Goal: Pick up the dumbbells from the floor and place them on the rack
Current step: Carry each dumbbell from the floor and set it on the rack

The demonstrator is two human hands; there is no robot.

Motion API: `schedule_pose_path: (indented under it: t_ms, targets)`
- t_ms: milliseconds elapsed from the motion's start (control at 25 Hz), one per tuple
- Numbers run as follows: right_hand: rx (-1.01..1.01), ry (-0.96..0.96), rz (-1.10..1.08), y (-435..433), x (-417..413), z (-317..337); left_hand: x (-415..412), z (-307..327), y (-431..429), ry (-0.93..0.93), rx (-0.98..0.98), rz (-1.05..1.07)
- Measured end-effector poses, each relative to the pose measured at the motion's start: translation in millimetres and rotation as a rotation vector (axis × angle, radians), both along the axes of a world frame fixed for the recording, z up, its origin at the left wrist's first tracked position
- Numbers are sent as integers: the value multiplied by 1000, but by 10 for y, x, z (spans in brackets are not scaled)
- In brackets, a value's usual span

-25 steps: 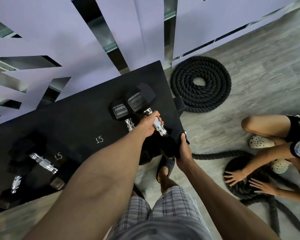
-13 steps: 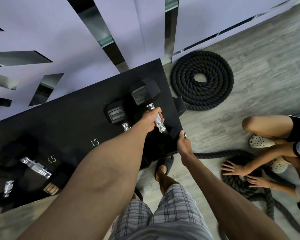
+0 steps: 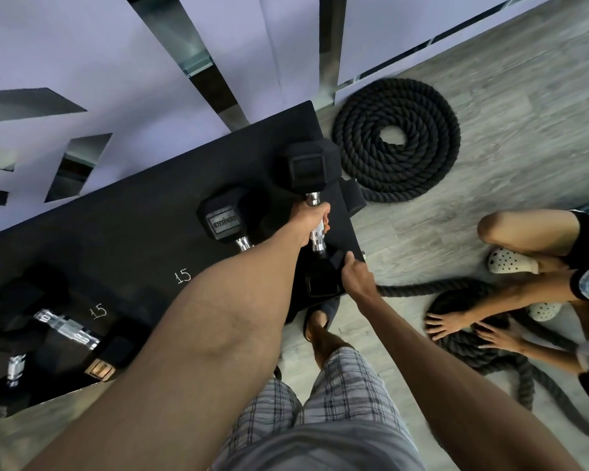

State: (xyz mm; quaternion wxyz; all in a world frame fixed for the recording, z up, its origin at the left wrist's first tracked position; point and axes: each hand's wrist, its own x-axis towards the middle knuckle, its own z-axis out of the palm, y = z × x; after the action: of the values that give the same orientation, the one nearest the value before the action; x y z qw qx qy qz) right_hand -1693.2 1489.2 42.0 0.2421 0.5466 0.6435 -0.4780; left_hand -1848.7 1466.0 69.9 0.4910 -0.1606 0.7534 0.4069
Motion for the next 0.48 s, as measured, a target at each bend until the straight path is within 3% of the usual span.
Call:
schedule_pose_path:
  t_ms: [120, 240, 480]
  targets:
    - [100, 91, 128, 107, -113, 67, 44, -20, 85, 11, -23, -47]
    - [71, 263, 131, 90, -244, 92, 121, -32, 154, 12, -52, -71]
    - [22, 277, 154, 48, -270, 122, 179, -84, 166, 34, -105, -68]
